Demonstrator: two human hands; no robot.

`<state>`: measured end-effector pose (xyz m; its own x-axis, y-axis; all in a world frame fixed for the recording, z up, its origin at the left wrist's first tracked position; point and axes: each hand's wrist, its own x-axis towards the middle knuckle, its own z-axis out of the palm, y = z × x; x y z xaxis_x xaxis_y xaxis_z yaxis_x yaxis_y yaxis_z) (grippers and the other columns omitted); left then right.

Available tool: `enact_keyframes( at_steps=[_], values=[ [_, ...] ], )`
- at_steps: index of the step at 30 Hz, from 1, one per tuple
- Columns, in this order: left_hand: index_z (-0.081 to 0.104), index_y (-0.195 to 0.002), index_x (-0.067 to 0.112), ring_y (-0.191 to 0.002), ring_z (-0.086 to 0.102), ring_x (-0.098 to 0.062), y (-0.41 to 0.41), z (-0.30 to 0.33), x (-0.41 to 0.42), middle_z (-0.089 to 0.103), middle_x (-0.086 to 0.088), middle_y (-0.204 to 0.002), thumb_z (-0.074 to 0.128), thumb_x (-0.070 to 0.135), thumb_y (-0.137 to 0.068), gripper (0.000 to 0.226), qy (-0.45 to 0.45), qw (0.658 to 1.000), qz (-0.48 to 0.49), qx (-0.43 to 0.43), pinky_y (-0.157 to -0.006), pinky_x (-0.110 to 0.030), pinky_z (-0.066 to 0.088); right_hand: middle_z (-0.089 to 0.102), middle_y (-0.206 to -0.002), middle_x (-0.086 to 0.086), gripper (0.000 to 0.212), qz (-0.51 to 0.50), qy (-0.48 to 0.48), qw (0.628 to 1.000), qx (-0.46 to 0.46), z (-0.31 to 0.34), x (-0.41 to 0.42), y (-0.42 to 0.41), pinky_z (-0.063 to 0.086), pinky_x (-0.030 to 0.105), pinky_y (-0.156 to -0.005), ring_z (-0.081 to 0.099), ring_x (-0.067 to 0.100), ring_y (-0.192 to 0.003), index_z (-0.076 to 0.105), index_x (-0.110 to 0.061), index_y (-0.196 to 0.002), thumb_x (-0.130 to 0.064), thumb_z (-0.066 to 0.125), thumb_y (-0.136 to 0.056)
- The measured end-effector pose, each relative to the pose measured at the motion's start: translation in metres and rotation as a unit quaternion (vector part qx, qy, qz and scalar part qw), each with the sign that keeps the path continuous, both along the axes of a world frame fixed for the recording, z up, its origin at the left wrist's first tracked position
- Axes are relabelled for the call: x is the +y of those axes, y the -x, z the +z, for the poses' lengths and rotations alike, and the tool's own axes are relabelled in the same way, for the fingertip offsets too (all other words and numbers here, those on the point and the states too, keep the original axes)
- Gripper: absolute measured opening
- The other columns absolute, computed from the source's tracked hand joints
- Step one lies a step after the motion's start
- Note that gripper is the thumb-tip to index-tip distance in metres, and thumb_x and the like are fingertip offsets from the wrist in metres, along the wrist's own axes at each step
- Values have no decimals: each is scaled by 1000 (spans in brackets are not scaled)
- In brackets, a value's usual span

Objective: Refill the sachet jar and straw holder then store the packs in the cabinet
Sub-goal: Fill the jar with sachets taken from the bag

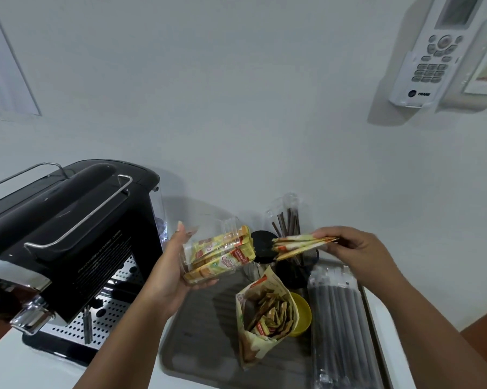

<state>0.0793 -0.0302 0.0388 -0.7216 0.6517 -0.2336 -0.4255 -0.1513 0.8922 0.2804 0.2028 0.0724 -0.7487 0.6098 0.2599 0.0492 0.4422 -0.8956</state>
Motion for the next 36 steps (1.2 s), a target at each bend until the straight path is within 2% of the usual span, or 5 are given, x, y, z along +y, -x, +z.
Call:
enact_keyframes(
  at_steps=[7,12,15,24,36],
  values=[
    [57,-127,27,-91,72,-38,-8,0,14,75,-15,-103,43,65,-83,59,2,999,-16,-35,-74,-49,56,71,-101,-14,38,-85,-241,952,169,35,-27,-1,48,14,-90,63,-1,-101,70,-25,-101,5,70,-79],
    [57,-127,26,-90,71,-37,-13,6,21,73,-17,-106,39,63,-88,57,-1,998,-39,-48,-71,-48,57,66,-114,1,33,-52,-378,912,149,15,-35,8,53,27,-87,62,17,-106,72,-14,-107,1,58,-81],
    [59,-126,25,-89,72,-36,-14,6,20,72,-17,-109,41,63,-88,57,-4,998,-36,-59,-67,-46,57,67,-115,5,34,-29,-433,892,128,6,-35,4,55,33,-81,61,22,-106,67,-20,-110,-8,51,-82],
    [62,-124,22,-81,74,-31,-10,2,15,76,-11,-101,39,62,-90,57,-6,997,-34,-65,-65,-44,55,68,-114,3,31,64,-478,871,92,12,-27,-6,51,21,-83,57,15,-108,60,-25,-112,-13,54,-83],
    [59,-127,22,-91,71,-36,-13,9,16,74,-10,-110,45,65,-79,66,14,996,-65,-51,-68,-44,55,66,-114,-4,32,179,-469,862,67,37,-24,5,45,12,-89,58,9,-108,64,-27,-106,-8,62,-81]
  ],
)
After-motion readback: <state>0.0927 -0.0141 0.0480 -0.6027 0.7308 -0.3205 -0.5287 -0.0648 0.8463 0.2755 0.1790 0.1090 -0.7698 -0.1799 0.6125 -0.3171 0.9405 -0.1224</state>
